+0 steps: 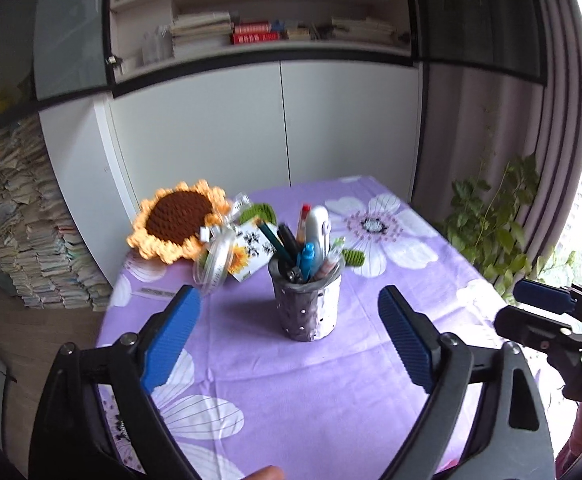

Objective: Organize stationery

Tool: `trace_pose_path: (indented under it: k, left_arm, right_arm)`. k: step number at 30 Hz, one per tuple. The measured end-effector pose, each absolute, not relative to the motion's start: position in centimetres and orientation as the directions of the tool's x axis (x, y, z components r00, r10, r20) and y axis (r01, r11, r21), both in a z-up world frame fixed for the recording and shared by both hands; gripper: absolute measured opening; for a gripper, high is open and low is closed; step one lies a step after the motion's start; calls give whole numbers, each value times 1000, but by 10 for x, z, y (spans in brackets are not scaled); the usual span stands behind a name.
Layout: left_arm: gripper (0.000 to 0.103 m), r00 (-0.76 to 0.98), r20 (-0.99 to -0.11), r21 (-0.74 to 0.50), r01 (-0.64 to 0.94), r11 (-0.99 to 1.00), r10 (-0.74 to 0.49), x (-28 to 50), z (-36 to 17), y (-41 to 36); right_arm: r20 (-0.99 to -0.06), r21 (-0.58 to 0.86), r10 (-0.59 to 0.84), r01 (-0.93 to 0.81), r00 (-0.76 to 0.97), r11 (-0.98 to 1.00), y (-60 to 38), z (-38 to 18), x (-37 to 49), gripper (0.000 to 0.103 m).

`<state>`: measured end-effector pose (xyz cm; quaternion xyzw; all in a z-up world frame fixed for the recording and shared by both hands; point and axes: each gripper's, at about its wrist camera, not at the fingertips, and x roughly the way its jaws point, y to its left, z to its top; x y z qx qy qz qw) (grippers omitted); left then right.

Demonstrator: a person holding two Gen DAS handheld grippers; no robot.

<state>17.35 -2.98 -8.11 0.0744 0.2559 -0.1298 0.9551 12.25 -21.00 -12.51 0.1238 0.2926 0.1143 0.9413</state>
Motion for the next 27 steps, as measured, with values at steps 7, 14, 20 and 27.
trace_pose_path:
  k: [7, 14, 20, 27]
  left_arm:
    - [102, 889, -418, 79, 242, 967, -188, 112, -51, -13]
    - [102, 927, -321, 58, 221, 973, -192, 69, -33, -1]
    - [102, 943, -268, 37, 216, 976, -199, 46, -20, 4]
    - [102, 970, -179, 60, 181, 982, -167, 18, -6, 12]
  right_arm:
    - [-431, 209, 220, -140, 875, 968, -184, -85, 79, 80]
    - [-367, 173, 204, -149, 908, 974, -162, -62, 44, 81]
    - [-296, 109, 222, -198, 929, 974, -146, -47, 11, 85]
    - [-243, 74, 209, -196, 947, 978, -141, -34, -10, 86]
